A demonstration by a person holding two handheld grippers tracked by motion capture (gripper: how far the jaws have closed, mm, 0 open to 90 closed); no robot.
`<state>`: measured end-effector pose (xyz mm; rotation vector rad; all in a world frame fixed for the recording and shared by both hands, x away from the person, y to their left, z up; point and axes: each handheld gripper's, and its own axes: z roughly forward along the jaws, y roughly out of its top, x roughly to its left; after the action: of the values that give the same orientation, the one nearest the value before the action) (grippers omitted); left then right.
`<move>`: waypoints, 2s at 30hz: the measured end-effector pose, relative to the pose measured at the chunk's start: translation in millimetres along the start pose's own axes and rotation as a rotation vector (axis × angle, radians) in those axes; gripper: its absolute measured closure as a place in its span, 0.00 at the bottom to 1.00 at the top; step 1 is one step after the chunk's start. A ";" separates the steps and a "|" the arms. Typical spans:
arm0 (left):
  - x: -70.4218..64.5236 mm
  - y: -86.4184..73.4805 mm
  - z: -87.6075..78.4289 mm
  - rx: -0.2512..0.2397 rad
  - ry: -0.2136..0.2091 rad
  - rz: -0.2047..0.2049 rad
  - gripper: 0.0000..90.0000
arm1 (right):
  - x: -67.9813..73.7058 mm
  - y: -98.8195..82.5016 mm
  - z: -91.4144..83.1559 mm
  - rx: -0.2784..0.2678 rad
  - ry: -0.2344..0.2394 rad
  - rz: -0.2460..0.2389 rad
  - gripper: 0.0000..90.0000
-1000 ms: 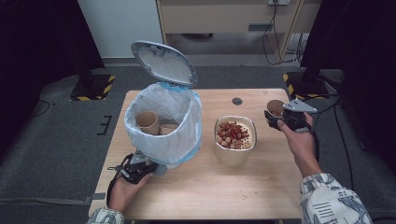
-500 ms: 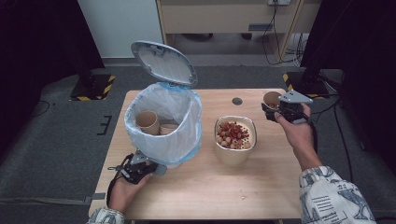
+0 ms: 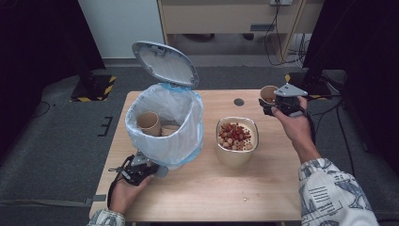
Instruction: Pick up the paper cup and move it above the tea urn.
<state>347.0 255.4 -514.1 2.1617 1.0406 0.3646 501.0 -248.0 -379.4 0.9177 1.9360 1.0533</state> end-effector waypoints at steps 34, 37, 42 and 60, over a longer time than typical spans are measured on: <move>0.0 0.0 0.0 0.000 0.000 0.000 1.00 | 15.0 16.5 14.4 -0.067 0.020 -0.179 0.32; 0.0 0.0 0.0 0.000 0.000 0.000 1.00 | 16.9 18.2 14.5 -0.072 0.026 -0.194 0.32; -0.1 0.1 0.0 0.001 0.001 0.000 1.00 | 16.5 21.8 17.0 -0.072 0.031 -0.215 0.32; 0.1 0.0 0.0 0.000 0.000 0.000 1.00 | 18.3 33.2 9.0 -0.137 0.069 -0.357 0.32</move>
<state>347.1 255.4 -514.1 2.1615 1.0409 0.3645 507.9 -215.9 -358.5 0.4431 1.9638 0.9982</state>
